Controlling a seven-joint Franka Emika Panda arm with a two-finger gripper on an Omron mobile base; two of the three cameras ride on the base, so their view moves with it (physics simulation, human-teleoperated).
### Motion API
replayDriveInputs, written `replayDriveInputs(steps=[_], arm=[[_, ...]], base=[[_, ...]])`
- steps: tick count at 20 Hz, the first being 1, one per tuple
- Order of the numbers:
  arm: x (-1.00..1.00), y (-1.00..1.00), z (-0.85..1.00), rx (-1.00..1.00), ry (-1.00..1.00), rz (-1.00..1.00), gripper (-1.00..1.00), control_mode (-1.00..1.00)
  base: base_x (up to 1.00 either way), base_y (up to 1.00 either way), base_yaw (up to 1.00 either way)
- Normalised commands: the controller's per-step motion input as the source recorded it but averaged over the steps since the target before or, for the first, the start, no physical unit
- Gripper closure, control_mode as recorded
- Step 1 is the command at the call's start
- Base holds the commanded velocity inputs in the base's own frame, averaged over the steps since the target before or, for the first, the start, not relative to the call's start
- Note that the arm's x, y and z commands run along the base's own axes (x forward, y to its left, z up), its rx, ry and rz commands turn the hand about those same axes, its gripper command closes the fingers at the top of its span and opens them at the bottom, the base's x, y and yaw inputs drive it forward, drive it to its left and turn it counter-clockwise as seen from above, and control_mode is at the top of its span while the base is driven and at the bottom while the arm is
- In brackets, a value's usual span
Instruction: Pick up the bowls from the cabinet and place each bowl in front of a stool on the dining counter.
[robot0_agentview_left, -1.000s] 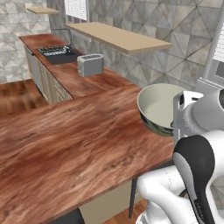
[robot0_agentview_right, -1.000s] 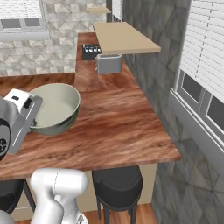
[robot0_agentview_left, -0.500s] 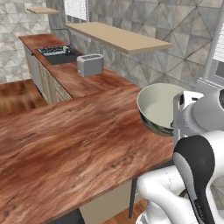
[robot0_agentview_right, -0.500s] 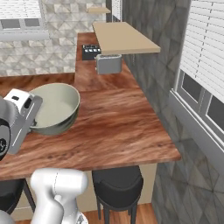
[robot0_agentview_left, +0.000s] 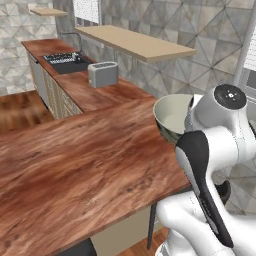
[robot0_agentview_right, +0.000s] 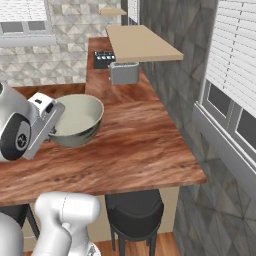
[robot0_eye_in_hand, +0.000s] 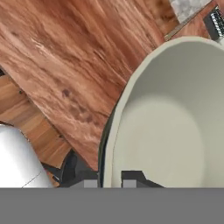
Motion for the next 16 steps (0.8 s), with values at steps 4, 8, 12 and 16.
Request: replayDriveInputs(steps=[4, 8, 12, 16], arm=[[0.64, 0.03, -0.49, 0.19, 0.01, -0.4, 1.0, -1.0], [0.4, -0.07, -0.41, 0.12, 0.0, -0.43, 1.0, -1.0], [0.4, -0.29, -0.46, 0.06, 0.06, -0.29, 1.0, -1.0], [0.39, -0.23, -0.36, 0.0, 0.12, -0.05, 1.0, -1.0]], base=[[0.0, 0.0, 0.0], [0.0, 0.0, 0.0], [0.0, 0.0, 0.0], [0.0, 0.0, 0.0]])
